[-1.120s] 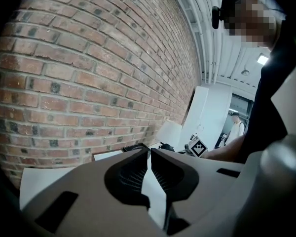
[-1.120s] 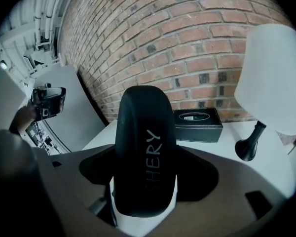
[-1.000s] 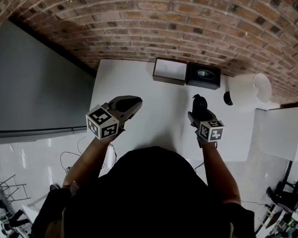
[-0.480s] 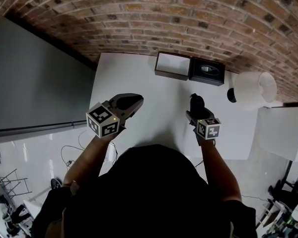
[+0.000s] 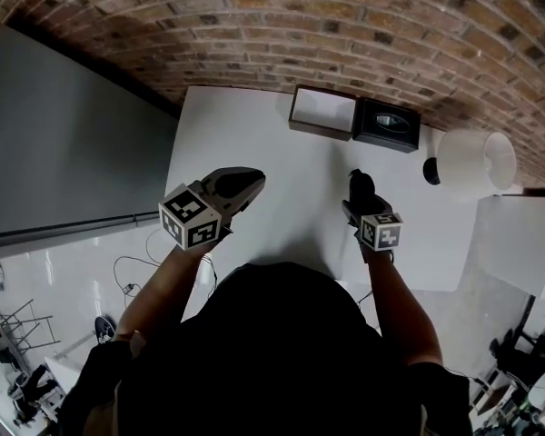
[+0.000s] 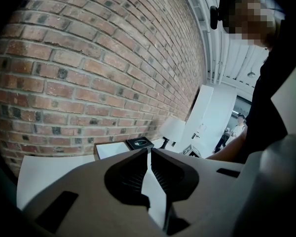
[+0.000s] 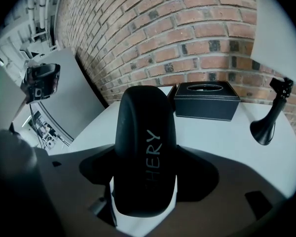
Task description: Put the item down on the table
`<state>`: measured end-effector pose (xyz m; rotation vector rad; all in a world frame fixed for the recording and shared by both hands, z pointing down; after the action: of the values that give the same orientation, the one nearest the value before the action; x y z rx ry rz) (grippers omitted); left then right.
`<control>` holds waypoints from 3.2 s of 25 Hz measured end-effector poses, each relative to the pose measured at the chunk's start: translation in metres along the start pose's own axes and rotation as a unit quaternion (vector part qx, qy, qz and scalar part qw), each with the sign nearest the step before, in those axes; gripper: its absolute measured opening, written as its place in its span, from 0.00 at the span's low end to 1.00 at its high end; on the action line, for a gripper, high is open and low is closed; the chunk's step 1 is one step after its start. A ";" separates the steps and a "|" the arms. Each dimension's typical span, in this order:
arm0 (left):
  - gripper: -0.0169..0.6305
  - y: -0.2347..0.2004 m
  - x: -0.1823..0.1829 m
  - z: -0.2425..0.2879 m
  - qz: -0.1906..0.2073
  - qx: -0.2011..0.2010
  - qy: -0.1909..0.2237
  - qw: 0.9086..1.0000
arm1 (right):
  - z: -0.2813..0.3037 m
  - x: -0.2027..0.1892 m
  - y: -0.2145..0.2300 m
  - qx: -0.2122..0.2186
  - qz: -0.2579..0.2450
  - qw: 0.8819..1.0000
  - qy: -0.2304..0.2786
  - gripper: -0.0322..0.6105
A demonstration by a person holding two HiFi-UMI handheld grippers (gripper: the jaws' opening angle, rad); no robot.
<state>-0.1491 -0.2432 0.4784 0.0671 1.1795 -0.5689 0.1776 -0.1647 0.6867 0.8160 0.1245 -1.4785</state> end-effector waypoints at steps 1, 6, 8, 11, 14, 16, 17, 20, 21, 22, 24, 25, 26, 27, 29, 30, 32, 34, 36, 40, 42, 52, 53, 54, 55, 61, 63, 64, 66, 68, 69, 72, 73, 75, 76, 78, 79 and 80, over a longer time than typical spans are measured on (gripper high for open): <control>0.09 -0.001 -0.001 0.000 -0.001 0.000 -0.001 1.000 | 0.000 0.003 -0.003 0.002 -0.004 1.000 -0.002 0.60; 0.09 -0.003 -0.006 0.000 -0.006 -0.001 -0.007 1.000 | 0.015 -0.008 0.004 0.002 0.004 1.000 -0.018 0.60; 0.09 -0.005 -0.007 0.000 -0.008 0.000 -0.009 1.000 | 0.021 -0.010 0.006 0.001 0.007 1.000 -0.022 0.60; 0.09 -0.008 -0.010 0.001 -0.011 0.001 -0.011 1.000 | 0.029 -0.012 0.006 0.001 0.006 1.000 -0.028 0.60; 0.09 -0.010 -0.011 0.002 -0.013 0.000 -0.013 1.000 | 0.035 -0.013 0.006 0.000 0.001 0.999 -0.038 0.60; 0.09 -0.012 -0.012 0.002 -0.013 0.001 -0.014 1.000 | 0.041 -0.016 0.008 -0.001 0.002 0.999 -0.042 0.60; 0.09 -0.013 -0.013 0.002 -0.014 0.001 -0.014 1.000 | 0.043 -0.017 0.009 -0.002 0.003 0.999 -0.044 0.60; 0.09 -0.017 -0.015 0.002 -0.018 0.003 -0.016 1.000 | 0.051 -0.019 0.012 -0.005 0.002 0.999 -0.048 0.60; 0.09 -0.018 -0.015 0.002 -0.019 0.003 -0.018 1.000 | 0.053 -0.019 0.012 -0.006 0.000 0.999 -0.050 0.60; 0.09 -0.018 -0.016 0.002 -0.020 0.003 -0.019 1.000 | 0.056 -0.020 0.013 -0.007 0.000 0.999 -0.051 0.60; 0.09 -0.019 -0.017 0.003 -0.022 0.004 -0.020 1.000 | 0.060 -0.022 0.015 -0.009 0.001 0.998 -0.056 0.60; 0.09 -0.020 -0.018 0.002 -0.023 0.004 -0.021 1.000 | 0.062 -0.024 0.016 -0.009 0.002 0.998 -0.060 0.60; 0.09 -0.020 -0.018 0.002 -0.024 0.005 -0.021 0.999 | 0.063 -0.025 0.017 -0.010 0.002 0.998 -0.063 0.60; 0.09 -0.021 -0.019 0.002 -0.024 0.005 -0.022 0.999 | 0.065 -0.026 0.017 -0.010 0.002 0.998 -0.066 0.60; 0.09 -0.022 -0.019 0.002 -0.025 0.006 -0.023 0.999 | 0.069 -0.028 0.019 -0.011 0.002 0.998 -0.070 0.60; 0.09 -0.023 -0.019 0.002 -0.025 0.007 -0.024 0.999 | 0.071 -0.029 0.020 -0.011 0.001 0.997 -0.072 0.60; 0.09 -0.025 -0.020 0.002 -0.026 0.008 -0.024 0.999 | 0.074 -0.032 0.021 -0.012 0.000 0.997 -0.077 0.60; 0.09 -0.026 -0.020 0.002 -0.027 0.009 -0.024 0.999 | 0.077 -0.035 0.024 -0.019 -0.001 0.996 -0.081 0.60; 0.09 -0.027 -0.022 0.002 -0.028 0.010 -0.024 0.999 | 0.080 -0.037 0.027 -0.028 -0.002 0.996 -0.084 0.60; 0.09 -0.029 -0.025 0.001 -0.031 0.011 -0.026 0.999 | 0.084 -0.039 0.027 -0.031 -0.002 0.996 -0.089 0.60; 0.09 -0.030 -0.026 0.001 -0.032 0.011 -0.026 0.999 | 0.086 -0.040 0.027 -0.033 -0.002 0.995 -0.092 0.60; 0.09 -0.036 -0.027 0.000 -0.032 0.009 -0.030 0.999 | 0.094 -0.041 0.024 -0.037 -0.013 0.994 -0.101 0.60; 0.09 -0.037 -0.027 0.000 -0.032 0.009 -0.030 0.999 | 0.095 -0.041 0.024 -0.037 -0.013 0.994 -0.102 0.60; 0.09 -0.037 -0.027 0.000 -0.032 0.008 -0.030 0.999 | 0.096 -0.040 0.024 -0.037 -0.013 0.994 -0.103 0.60; 0.09 -0.037 -0.028 0.001 -0.032 0.008 -0.030 0.999 | 0.097 -0.040 0.024 -0.038 -0.013 0.994 -0.105 0.60; 0.09 -0.038 -0.027 0.001 -0.034 0.007 -0.031 0.999 | 0.103 -0.039 0.022 -0.042 -0.021 0.993 -0.113 0.60; 0.09 -0.038 -0.027 0.001 -0.033 0.007 -0.030 0.999 | 0.104 -0.039 0.021 -0.046 -0.023 0.992 -0.116 0.60; 0.09 -0.039 -0.027 0.000 -0.033 0.008 -0.031 0.999 | 0.104 -0.039 0.021 -0.047 -0.023 0.992 -0.117 0.60; 0.09 -0.039 -0.027 -0.001 -0.033 0.010 -0.031 0.999 | 0.105 -0.039 0.020 -0.049 -0.024 0.992 -0.118 0.60; 0.09 -0.038 -0.027 0.000 -0.034 0.010 -0.030 0.999 | 0.105 -0.039 0.020 -0.050 -0.026 0.991 -0.119 0.60; 0.09 -0.038 -0.026 0.001 -0.034 0.010 -0.030 0.999 | 0.106 -0.040 0.020 -0.048 -0.026 0.991 -0.119 0.60; 0.09 -0.036 -0.027 0.002 -0.035 0.009 -0.029 0.999 | 0.108 -0.042 0.020 -0.047 -0.029 0.991 -0.118 0.61; 0.09 -0.035 -0.027 0.002 -0.036 0.009 -0.030 0.999 | 0.107 -0.040 0.020 -0.051 -0.031 0.991 -0.118 0.61; 0.09 -0.034 -0.027 0.001 -0.036 0.009 -0.030 0.999 | 0.106 -0.039 0.020 -0.054 -0.032 0.991 -0.119 0.61; 0.09 -0.034 -0.027 0.001 -0.036 0.010 -0.029 0.999 | 0.105 -0.039 0.019 -0.054 -0.034 0.991 -0.119 0.61; 0.09 -0.033 -0.027 0.000 -0.036 0.011 -0.029 0.999 | 0.104 -0.038 0.019 -0.055 -0.041 0.990 -0.120 0.61; 0.09 -0.032 -0.027 0.000 -0.036 0.012 -0.028 0.999 | 0.104 -0.038 0.020 -0.055 -0.043 0.990 -0.120 0.61; 0.09 -0.032 -0.027 0.000 -0.035 0.012 -0.028 0.999 | 0.104 -0.037 0.020 -0.055 -0.044 0.990 -0.119 0.61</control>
<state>-0.1702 -0.2602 0.5096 0.0304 1.1242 -0.6435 0.1496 -0.1933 0.7912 0.5454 0.0620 -1.6261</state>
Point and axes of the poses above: the fingertips, and each gripper's own axes: z forward along the fingers, y to its right, x out of its top, the point moved 8 cm from there along -z, backward along the fingers, and after that the axes turned 8 degrees about z, right-handed, at the moved point
